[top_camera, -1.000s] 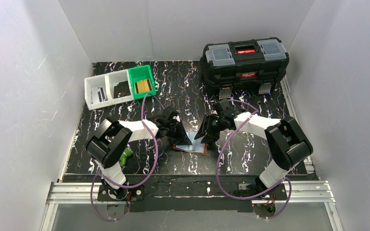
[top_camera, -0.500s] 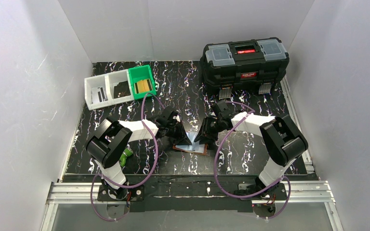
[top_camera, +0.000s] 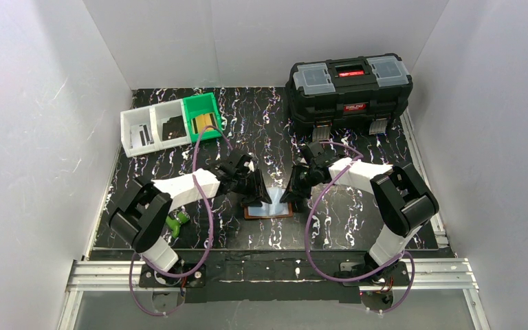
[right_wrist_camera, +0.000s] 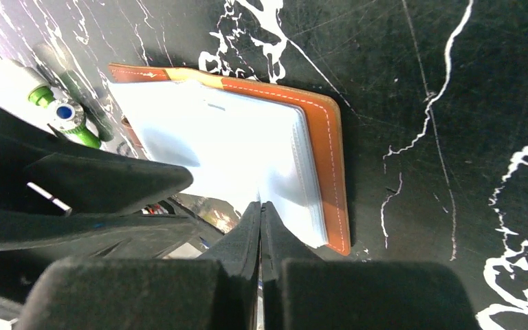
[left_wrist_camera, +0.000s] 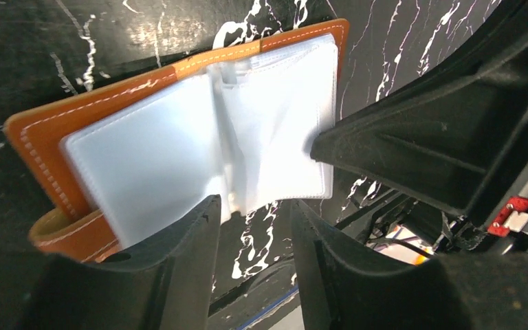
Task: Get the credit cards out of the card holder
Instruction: Remove the credit card from the card holder.
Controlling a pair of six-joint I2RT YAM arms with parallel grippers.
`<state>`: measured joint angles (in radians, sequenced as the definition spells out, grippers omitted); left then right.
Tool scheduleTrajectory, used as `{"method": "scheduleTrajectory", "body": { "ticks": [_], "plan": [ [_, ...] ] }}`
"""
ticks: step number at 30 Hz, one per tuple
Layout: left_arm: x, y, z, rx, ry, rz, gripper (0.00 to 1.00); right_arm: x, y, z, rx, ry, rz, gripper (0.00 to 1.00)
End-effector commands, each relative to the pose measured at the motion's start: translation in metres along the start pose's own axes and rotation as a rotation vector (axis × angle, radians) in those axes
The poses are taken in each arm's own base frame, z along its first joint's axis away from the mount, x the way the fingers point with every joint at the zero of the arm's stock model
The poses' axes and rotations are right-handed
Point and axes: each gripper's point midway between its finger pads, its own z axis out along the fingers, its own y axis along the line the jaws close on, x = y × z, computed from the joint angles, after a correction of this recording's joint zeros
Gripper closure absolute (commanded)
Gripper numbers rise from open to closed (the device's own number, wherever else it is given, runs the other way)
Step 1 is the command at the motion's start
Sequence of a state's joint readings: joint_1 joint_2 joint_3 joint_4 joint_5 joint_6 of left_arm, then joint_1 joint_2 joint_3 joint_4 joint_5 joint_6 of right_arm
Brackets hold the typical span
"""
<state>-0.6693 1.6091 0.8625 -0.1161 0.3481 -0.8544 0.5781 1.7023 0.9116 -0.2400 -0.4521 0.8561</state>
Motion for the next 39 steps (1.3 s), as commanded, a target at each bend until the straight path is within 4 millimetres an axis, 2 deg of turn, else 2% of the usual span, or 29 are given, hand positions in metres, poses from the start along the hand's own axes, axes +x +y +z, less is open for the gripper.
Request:
{"method": "scheduleTrajectory", "body": {
  "ticks": [1,5,9,13,17,21,26,31,35,39],
  "plan": [
    [-0.01,0.003,-0.03,-0.068,-0.071,0.067,0.58,-0.008,0.01,-0.013,0.007,-0.043,-0.055,0.99],
    [-0.014,0.018,-0.038,-0.157,-0.099,0.101,0.6,-0.011,0.009,-0.02,0.02,-0.063,-0.068,0.99],
    [-0.015,0.033,-0.033,-0.224,-0.092,0.114,0.71,-0.014,0.012,-0.026,0.024,-0.081,-0.083,0.99],
    [-0.016,0.048,-0.018,-0.272,-0.075,0.118,0.84,-0.016,0.017,-0.031,0.02,-0.093,-0.096,0.99],
    [-0.017,0.051,-0.003,-0.279,-0.053,0.119,0.92,-0.016,0.024,-0.033,0.001,-0.089,-0.101,0.99],
    [-0.019,0.049,0.003,-0.267,-0.048,0.117,0.97,-0.014,0.033,-0.029,-0.038,-0.069,-0.107,0.98],
    [-0.018,0.049,0.004,-0.259,-0.044,0.118,1.0,-0.007,0.049,-0.018,-0.091,-0.019,-0.11,0.77],
    [-0.019,0.043,-0.006,-0.25,-0.059,0.129,1.0,-0.002,0.068,-0.01,-0.131,0.013,-0.12,0.54],
    [-0.022,0.039,-0.023,-0.259,-0.087,0.154,1.0,-0.002,0.068,-0.002,-0.129,0.029,-0.113,0.46],
    [-0.021,0.035,-0.046,-0.27,-0.114,0.166,0.99,-0.003,0.066,0.005,-0.126,0.045,-0.103,0.42]
  ]
}}
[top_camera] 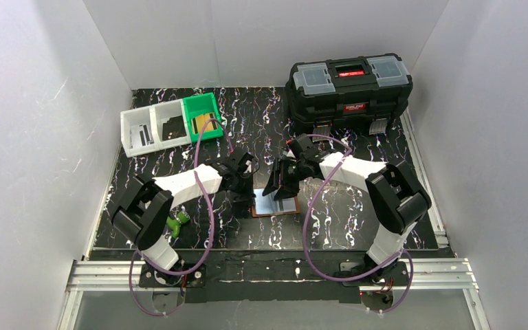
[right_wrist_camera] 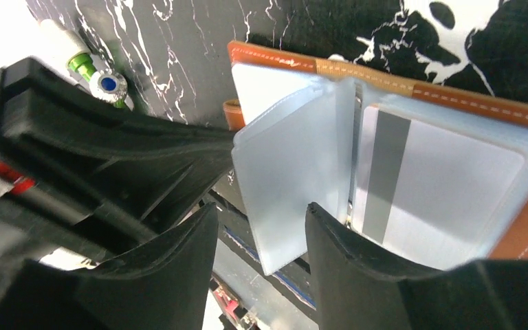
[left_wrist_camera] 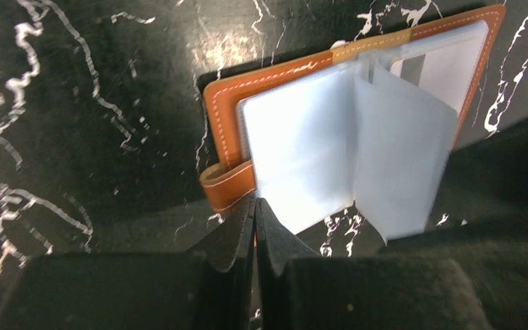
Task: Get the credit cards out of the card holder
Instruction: Remove the credit card from the card holder.
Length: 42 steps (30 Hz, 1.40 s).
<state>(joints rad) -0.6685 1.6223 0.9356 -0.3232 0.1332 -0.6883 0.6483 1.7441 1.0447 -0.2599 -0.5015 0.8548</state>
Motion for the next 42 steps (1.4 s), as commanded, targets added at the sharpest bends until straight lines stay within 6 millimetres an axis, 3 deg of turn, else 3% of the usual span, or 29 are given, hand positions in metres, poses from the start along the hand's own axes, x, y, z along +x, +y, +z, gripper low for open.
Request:
{"method": "scheduleTrajectory", "body": {
  "ticks": [1,8,16,24,29,32,37,42],
  "plan": [
    [-0.01,0.003,-0.042,-0.025,-0.08,0.028,0.98,-0.009,0.016,0.005,-0.05,0.004,-0.01,0.41],
    [-0.009,0.006,-0.079,-0.031,-0.132,0.044,0.97,-0.015,0.017,0.017,-0.055,0.014,0.021,0.32],
    [-0.01,-0.004,-0.086,0.011,-0.123,0.054,0.97,-0.013,0.013,0.022,-0.034,0.005,0.024,0.25],
    [-0.019,-0.04,-0.079,0.153,-0.094,0.026,0.89,-0.02,0.02,-0.01,-0.007,-0.082,-0.029,0.21],
    [-0.024,-0.073,-0.064,0.288,-0.039,-0.032,0.84,-0.028,-0.002,-0.034,0.069,-0.158,-0.024,0.22],
    [-0.029,-0.087,-0.053,0.342,-0.006,-0.059,0.79,-0.027,-0.02,-0.043,0.127,-0.184,-0.024,0.29],
    [-0.03,-0.096,-0.028,0.368,0.054,-0.086,0.72,-0.021,-0.044,-0.045,0.21,-0.185,-0.031,0.6],
    [-0.03,-0.094,-0.008,0.362,0.08,-0.1,0.71,-0.018,-0.057,-0.04,0.245,-0.17,-0.032,0.81]
  ]
}}
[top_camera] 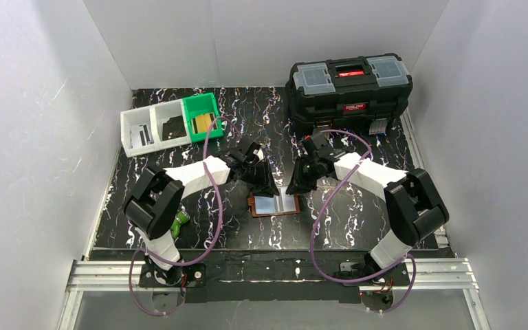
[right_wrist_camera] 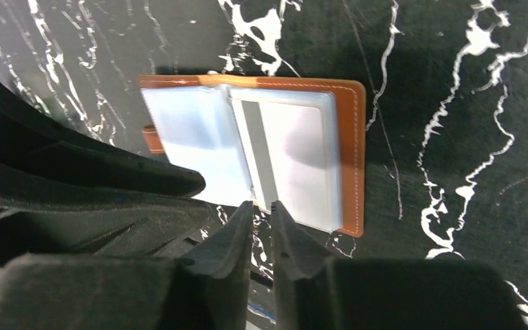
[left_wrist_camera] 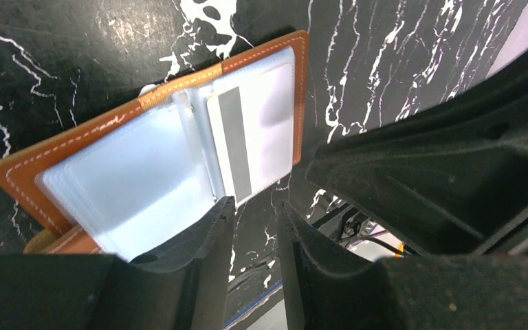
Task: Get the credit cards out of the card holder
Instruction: Remove the credit card from the card holder.
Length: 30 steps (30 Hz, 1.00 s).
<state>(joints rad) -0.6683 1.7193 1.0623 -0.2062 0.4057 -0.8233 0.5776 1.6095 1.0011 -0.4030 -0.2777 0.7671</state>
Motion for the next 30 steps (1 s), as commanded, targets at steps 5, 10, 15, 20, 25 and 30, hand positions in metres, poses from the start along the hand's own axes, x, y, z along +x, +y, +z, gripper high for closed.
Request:
{"method": "scheduleTrajectory", "body": {
  "ticks": [5,10,15,20,25,30],
  "plan": [
    [-0.007,-0.005,0.014,0.05,0.016,-0.018,0.72,0.004,-0.016,0.007,0.067,0.012,-0.034,0.9],
    [-0.005,0.006,0.021,0.033,0.026,-0.023,0.72,0.005,-0.019,0.013,0.084,0.023,-0.043,0.92],
    [-0.001,0.015,0.027,0.011,0.039,-0.033,0.72,0.009,-0.022,0.022,0.102,0.044,-0.046,0.94],
    [0.002,0.029,0.031,-0.038,0.049,-0.027,0.71,0.011,-0.023,0.029,0.116,0.058,-0.05,0.94],
    [0.006,0.038,0.037,-0.066,0.064,-0.03,0.71,0.014,-0.025,0.033,0.128,0.07,-0.054,0.95],
    [0.007,0.041,0.041,-0.059,0.068,-0.031,0.7,0.018,-0.022,0.036,0.126,0.084,-0.057,0.95]
  ]
}}
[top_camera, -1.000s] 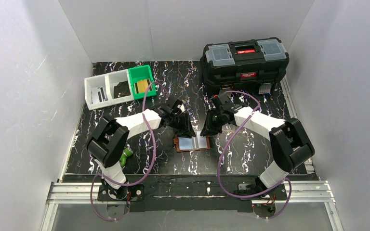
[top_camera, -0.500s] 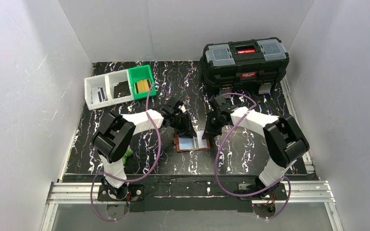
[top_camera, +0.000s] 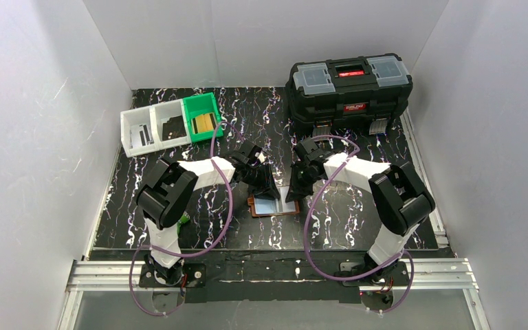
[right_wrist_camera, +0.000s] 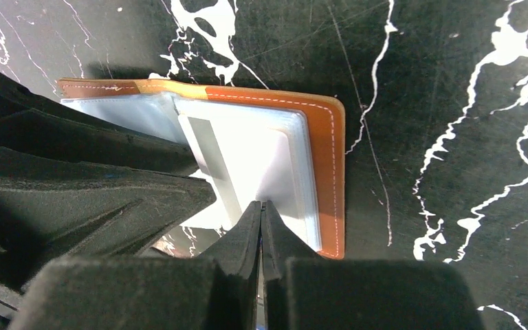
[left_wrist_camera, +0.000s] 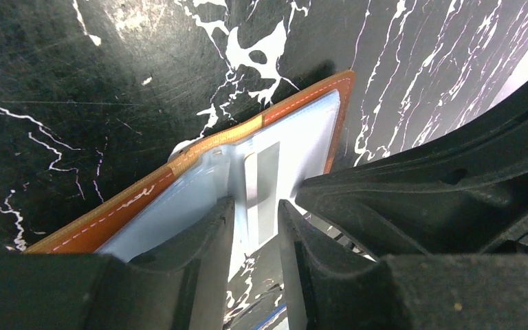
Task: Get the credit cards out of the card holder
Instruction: Remove the credit card from the card holder.
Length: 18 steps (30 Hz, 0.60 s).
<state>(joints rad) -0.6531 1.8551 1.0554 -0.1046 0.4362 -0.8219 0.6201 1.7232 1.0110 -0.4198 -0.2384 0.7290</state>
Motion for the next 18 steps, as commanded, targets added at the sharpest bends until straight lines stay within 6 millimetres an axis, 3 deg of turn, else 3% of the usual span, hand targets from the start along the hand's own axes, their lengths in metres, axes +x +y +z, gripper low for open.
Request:
{"method": "scheduleTrajectory", "body": {
  "ticks": [1,7,11,18],
  "plan": [
    [0.009,0.019,0.006,-0.045,0.027,-0.006,0.7,0.001,0.001,0.008,0.022,0.01,-0.022,0.95],
    [0.012,0.016,0.007,-0.017,0.03,-0.019,0.7,0.006,0.006,0.015,0.011,0.037,-0.023,0.95],
    [0.012,0.019,0.004,-0.033,0.026,-0.018,0.7,0.002,0.006,0.009,0.028,0.013,-0.029,0.95],
    [0.011,0.041,-0.003,-0.139,0.007,0.001,0.7,-0.011,0.005,-0.021,0.054,-0.085,-0.053,0.68]
  ]
}}
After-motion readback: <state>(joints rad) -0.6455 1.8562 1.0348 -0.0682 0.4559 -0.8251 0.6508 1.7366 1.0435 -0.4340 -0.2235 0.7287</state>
